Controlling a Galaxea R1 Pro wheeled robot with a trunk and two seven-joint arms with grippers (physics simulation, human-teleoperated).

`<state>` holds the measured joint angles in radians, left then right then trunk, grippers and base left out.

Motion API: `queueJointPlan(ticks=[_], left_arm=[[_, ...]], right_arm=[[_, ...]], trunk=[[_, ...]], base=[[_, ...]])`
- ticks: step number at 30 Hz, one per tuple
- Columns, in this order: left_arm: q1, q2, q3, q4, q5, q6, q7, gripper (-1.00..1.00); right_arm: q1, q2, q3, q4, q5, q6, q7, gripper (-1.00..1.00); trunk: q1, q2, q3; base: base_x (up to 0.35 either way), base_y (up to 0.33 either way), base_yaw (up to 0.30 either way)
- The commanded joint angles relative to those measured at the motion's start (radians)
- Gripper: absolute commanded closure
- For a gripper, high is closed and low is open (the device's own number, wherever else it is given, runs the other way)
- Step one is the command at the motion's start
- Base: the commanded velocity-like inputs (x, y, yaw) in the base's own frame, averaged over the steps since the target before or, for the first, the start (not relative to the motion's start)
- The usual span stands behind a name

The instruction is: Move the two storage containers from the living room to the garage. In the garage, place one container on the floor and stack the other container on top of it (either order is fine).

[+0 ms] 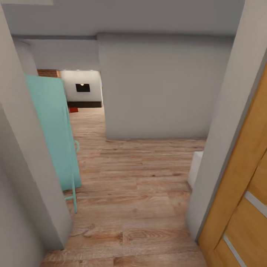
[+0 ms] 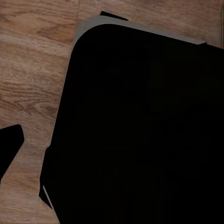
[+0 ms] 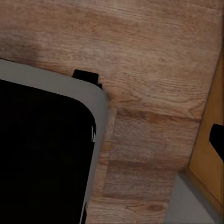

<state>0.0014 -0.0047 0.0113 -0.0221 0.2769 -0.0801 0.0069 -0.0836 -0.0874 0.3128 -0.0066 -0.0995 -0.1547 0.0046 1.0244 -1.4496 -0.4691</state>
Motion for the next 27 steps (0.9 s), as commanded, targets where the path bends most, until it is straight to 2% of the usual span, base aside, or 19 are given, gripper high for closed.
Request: queueJointPlan(ticks=[1, 27], left_arm=[[0.0, 0.0, 0.0, -0.001, 0.004, -0.001, 0.001, -1.0], [0.0, -0.001, 0.001, -0.001, 0.002, -0.002, 0.001, -1.0]], right_arm=[[0.0, 0.0, 0.009, 0.0, -0.01, -0.003, 0.0, -1.0], [0.0, 0.001, 0.012, 0.0, -0.003, -0.003, 0.001, -1.0]], trunk=[[0.001, 0.0, -0.001], [0.001, 0.0, -0.001]], base=[[0.321, 0.0, 0.0], [0.322, 0.0, 0.0]])
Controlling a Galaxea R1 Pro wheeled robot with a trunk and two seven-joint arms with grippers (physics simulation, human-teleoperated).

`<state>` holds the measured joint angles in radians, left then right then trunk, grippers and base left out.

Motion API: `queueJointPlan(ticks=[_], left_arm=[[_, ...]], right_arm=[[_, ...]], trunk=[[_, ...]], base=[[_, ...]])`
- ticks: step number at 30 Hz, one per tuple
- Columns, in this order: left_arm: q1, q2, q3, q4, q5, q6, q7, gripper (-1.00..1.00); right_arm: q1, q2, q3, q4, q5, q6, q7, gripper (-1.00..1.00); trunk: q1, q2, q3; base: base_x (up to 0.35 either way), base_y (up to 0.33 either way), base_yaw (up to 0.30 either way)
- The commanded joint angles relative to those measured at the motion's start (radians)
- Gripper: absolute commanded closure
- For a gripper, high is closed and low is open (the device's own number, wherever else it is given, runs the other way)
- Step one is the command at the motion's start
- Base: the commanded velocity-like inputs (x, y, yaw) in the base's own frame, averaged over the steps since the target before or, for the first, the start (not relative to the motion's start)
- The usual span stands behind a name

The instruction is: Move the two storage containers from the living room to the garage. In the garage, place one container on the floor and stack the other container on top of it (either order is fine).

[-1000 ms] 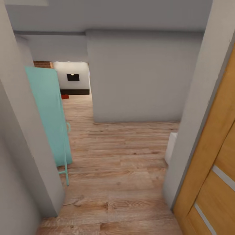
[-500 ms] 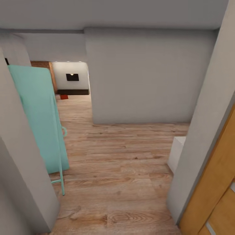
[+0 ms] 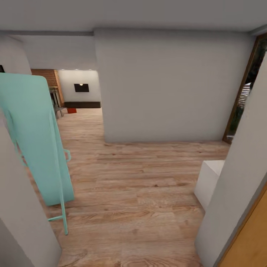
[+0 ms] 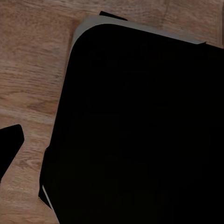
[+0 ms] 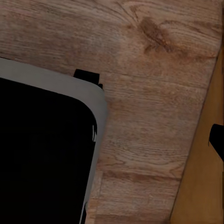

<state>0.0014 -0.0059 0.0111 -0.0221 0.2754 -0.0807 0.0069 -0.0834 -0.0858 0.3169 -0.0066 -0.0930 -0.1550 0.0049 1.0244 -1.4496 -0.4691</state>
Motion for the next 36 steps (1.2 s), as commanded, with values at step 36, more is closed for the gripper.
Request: queueJointPlan(ticks=[36], left_arm=[[0.0, 0.0, 0.001, -0.001, 0.004, -0.002, 0.001, -1.0]], right_arm=[[0.0, 0.0, 0.008, 0.0, -0.01, -0.019, 0.0, -1.0]], trunk=[[0.001, 0.0, -0.001]], base=[[0.322, 0.0, 0.0]])
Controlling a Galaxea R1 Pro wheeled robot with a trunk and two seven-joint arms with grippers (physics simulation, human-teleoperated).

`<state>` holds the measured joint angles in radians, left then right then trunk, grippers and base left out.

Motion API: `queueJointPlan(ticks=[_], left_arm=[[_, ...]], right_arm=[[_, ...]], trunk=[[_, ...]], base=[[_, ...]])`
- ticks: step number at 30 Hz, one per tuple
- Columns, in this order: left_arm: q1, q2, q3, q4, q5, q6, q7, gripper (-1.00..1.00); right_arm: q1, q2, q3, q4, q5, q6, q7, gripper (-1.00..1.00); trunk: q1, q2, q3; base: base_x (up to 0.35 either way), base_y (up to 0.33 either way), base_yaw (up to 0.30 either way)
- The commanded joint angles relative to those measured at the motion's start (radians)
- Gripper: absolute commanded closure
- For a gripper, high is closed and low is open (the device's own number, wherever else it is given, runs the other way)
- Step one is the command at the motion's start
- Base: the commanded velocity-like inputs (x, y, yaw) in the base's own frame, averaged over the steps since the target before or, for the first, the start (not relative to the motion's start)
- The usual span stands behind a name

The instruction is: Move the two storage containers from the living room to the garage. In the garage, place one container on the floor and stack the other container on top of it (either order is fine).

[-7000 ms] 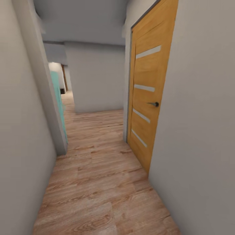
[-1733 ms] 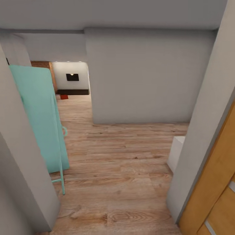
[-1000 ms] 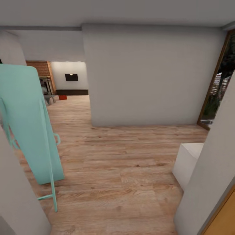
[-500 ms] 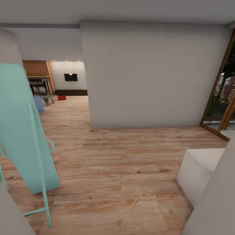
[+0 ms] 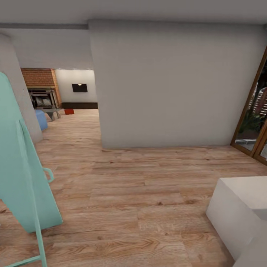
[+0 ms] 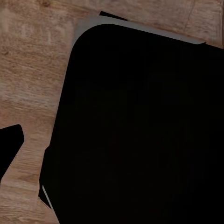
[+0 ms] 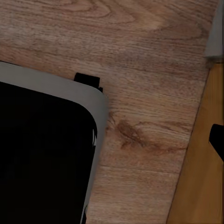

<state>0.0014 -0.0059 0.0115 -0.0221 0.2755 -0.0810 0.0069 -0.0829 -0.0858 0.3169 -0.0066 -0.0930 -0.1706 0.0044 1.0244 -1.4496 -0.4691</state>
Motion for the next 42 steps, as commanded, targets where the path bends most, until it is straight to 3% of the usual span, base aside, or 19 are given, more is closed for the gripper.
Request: queueJointPlan(ticks=[1, 42], left_arm=[[0.0, 0.0, 0.001, -0.001, 0.004, -0.002, 0.001, -1.0], [0.0, 0.0, 0.001, -0.001, 0.004, -0.001, 0.001, -1.0]], right_arm=[[0.0, 0.0, 0.008, 0.0, -0.01, -0.003, 0.001, -1.0], [0.0, 0.001, 0.008, 0.003, -0.012, 0.0, 0.001, -1.0]], trunk=[[0.001, 0.0, -0.001], [0.001, 0.0, -0.001]], base=[[0.322, 0.0, 0.0], [0.322, 0.0, 0.0]])
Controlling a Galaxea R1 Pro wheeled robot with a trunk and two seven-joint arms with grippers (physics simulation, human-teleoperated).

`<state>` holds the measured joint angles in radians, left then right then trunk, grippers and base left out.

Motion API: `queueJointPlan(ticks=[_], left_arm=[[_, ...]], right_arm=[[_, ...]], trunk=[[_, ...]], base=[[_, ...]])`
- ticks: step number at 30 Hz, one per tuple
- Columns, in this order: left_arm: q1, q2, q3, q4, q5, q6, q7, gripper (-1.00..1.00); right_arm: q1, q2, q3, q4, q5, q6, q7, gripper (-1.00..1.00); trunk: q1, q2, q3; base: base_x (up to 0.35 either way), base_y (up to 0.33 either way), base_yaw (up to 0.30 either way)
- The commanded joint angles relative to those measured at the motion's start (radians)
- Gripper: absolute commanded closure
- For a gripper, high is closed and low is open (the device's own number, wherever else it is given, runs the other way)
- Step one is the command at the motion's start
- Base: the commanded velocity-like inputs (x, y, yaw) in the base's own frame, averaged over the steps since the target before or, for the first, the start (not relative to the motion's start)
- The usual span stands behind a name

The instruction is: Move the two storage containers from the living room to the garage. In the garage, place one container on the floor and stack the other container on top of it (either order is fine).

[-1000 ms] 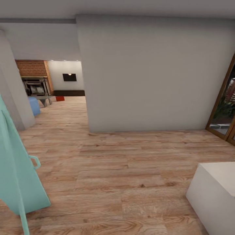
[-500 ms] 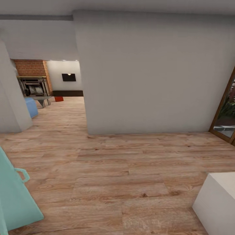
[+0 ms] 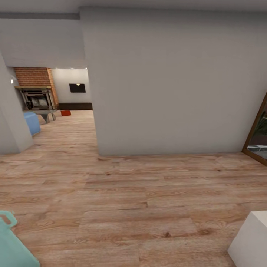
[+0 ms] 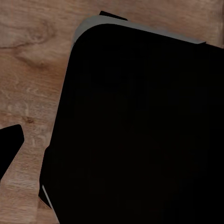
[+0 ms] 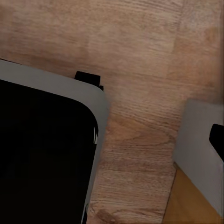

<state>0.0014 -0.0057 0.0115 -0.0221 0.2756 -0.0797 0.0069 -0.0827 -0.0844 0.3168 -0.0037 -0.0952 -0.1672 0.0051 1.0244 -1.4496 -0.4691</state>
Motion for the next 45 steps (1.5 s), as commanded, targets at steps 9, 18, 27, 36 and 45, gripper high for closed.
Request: queueJointPlan(ticks=[9, 18, 27, 36, 45], left_arm=[[0.0, 0.0, 0.001, -0.001, 0.004, -0.002, 0.001, -1.0], [0.0, 0.0, 0.001, -0.001, 0.004, -0.003, 0.001, -1.0], [0.0, 0.0, 0.001, -0.001, 0.004, -0.003, 0.001, -1.0], [0.0, 0.0, 0.001, -0.001, 0.004, -0.003, 0.001, -1.0], [0.0, 0.0, 0.001, -0.001, 0.004, -0.003, 0.001, -1.0]], right_arm=[[-0.001, 0.0, 0.007, 0.001, -0.011, -0.004, 0.0, -1.0], [-0.001, -0.001, 0.007, 0.001, -0.01, -0.005, 0.0, -1.0], [-0.001, 0.0, 0.007, 0.001, -0.01, -0.004, 0.001, -1.0], [-0.001, 0.0, 0.007, 0.001, -0.015, -0.005, 0.001, -1.0], [-0.001, 0.0, 0.007, 0.001, -0.014, -0.005, 0.001, -1.0]], trunk=[[0.001, 0.0, -0.001], [0.001, 0.0, -0.001], [0.001, 0.0, -0.001], [0.001, 0.0, -0.001], [0.001, 0.0, -0.001]], base=[[0.322, 0.0, 0.136], [0.322, 0.0, 0.091], [0.322, 0.0, 0.003], [0.322, 0.0, 0.079], [0.322, 0.0, 0.266]])
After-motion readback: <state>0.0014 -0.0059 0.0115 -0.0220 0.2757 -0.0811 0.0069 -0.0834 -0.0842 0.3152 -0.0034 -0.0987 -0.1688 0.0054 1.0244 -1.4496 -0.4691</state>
